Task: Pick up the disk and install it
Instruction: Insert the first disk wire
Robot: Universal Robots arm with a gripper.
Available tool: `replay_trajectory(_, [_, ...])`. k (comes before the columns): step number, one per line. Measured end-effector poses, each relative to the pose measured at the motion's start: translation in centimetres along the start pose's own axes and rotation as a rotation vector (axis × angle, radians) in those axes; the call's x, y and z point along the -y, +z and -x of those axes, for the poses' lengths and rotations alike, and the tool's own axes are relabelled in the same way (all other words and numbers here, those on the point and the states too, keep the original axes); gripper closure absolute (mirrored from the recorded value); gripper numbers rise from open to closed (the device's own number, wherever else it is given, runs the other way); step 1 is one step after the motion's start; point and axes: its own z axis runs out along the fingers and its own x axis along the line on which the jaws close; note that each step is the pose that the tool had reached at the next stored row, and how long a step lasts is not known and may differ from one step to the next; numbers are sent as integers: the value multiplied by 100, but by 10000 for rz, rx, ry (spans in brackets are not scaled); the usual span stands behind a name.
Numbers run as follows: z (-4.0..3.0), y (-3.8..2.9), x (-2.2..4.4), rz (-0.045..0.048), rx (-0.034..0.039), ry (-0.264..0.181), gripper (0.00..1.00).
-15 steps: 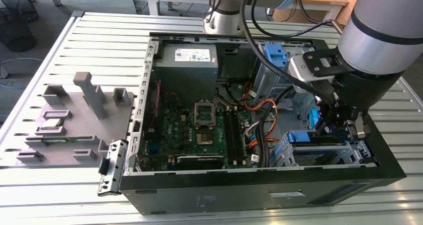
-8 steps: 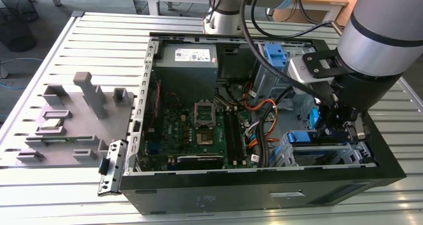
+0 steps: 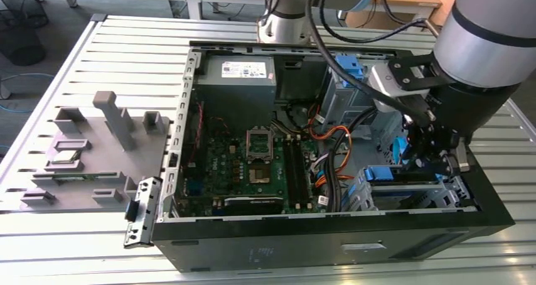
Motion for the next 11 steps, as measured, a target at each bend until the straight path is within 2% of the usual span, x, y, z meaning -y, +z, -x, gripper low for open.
replay_trajectory(11, [4, -232, 42, 0, 0, 0, 77])
